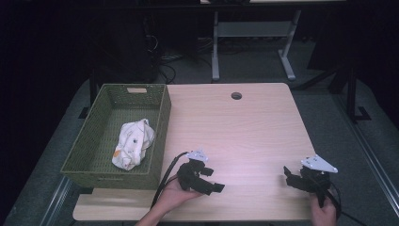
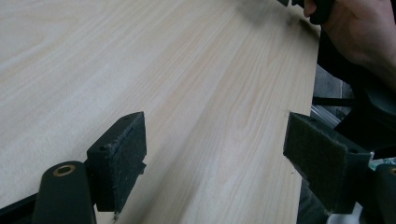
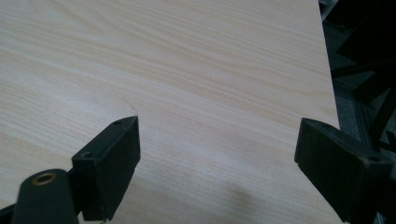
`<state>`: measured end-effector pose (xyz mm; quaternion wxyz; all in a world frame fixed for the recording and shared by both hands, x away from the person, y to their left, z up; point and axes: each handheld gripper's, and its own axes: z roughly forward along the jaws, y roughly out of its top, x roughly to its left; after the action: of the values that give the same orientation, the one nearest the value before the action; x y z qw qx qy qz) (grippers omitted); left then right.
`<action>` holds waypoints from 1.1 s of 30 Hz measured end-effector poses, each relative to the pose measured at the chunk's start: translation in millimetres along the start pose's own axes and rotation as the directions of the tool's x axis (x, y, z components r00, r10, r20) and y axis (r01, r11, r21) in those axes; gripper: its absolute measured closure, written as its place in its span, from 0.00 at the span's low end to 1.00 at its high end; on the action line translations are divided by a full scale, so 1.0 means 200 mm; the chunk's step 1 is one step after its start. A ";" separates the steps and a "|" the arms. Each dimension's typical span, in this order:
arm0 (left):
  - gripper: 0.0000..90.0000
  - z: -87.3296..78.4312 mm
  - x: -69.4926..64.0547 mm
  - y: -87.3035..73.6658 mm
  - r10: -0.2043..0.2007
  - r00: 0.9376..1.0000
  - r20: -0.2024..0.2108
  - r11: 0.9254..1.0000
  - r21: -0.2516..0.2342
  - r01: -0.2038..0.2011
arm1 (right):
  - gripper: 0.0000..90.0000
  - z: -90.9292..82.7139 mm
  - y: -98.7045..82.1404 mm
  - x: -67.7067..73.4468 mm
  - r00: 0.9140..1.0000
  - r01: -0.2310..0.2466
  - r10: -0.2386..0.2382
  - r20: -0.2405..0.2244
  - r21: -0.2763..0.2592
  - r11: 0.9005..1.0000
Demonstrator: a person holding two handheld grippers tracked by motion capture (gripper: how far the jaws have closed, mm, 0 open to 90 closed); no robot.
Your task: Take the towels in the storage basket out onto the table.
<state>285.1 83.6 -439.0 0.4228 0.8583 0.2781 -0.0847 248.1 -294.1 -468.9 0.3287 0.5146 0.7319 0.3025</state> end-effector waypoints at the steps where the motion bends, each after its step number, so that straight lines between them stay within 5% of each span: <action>1: 0.23 0.00 0.00 0.01 0.000 1.000 -0.007 1.000 0.000 0.000 | 0.15 -0.01 0.00 0.00 1.000 0.003 -0.003 0.000 -0.006 1.000; 8: 0.23 -0.08 -0.04 0.14 0.028 0.999 0.018 0.999 -0.046 -0.027 | 0.15 -0.02 -0.01 0.00 1.000 -0.007 0.007 0.007 0.003 1.000; 22: 0.22 -0.31 -0.06 0.38 0.106 0.994 0.036 0.993 -0.055 -0.104 | 0.15 -0.02 -0.01 -0.02 1.000 -0.025 0.025 0.020 -0.007 1.000; 26: 0.22 -0.38 -0.02 0.43 0.106 0.993 0.051 0.994 -0.016 -0.105 | 0.15 -0.03 -0.01 0.00 1.000 -0.001 0.002 0.002 -0.014 1.000; 33: 0.22 -0.51 0.07 0.51 0.047 0.997 0.059 0.999 0.011 -0.048 | 0.15 -0.04 0.01 0.05 0.998 0.057 -0.057 -0.017 -0.023 0.998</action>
<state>343.2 117.9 -312.1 0.4276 0.8643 0.2445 -0.1017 239.4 -284.3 -464.7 0.3363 0.4870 0.7458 0.3058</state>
